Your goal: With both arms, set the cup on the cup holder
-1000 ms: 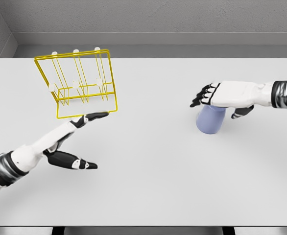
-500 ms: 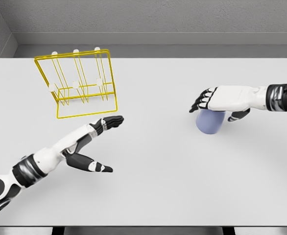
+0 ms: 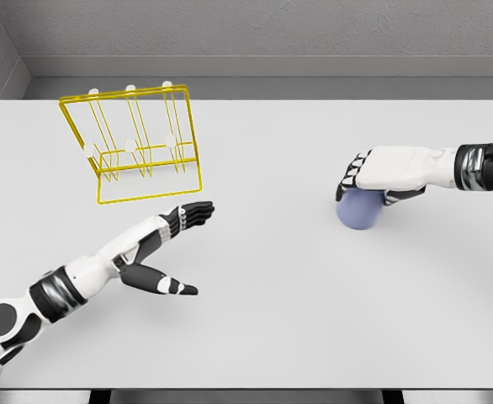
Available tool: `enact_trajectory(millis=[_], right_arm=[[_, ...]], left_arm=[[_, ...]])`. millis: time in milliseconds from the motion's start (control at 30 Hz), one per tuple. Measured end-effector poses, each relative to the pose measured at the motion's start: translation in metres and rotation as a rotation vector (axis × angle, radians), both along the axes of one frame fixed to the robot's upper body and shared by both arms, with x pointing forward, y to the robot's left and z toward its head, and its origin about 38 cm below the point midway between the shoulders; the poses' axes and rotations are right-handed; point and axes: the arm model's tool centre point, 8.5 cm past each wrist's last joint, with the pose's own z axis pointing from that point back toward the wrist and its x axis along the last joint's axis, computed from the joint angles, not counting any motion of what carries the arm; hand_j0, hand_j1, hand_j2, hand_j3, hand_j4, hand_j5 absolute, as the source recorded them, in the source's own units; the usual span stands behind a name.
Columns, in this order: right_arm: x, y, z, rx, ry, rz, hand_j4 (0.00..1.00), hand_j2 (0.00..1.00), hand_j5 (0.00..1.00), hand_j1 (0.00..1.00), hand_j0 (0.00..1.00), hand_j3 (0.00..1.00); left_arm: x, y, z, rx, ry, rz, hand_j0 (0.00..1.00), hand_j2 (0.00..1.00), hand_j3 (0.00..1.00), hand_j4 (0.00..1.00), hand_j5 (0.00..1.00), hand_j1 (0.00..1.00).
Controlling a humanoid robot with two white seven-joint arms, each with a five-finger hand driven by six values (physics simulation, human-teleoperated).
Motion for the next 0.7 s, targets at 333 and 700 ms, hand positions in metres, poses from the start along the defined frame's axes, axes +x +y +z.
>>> enact_trajectory(millis=[333, 700], right_arm=[[0.002, 0.003, 0.009, 0.002, -0.025, 0.013, 0.53, 0.53, 0.53, 0.53, 0.53, 0.53], [-0.005, 0.014, 0.029, 0.007, -0.076, 0.066, 0.49, 0.49, 0.49, 0.49, 0.49, 0.49]], left_arm=[[0.004, -0.001, -0.009, 0.001, 0.023, 0.019, 1.0, 1.0, 1.0, 1.0, 1.0, 1.0], [0.004, -0.005, -0.008, -0.014, 0.018, 0.017, 1.0, 1.0, 1.0, 1.0, 1.0, 1.0]])
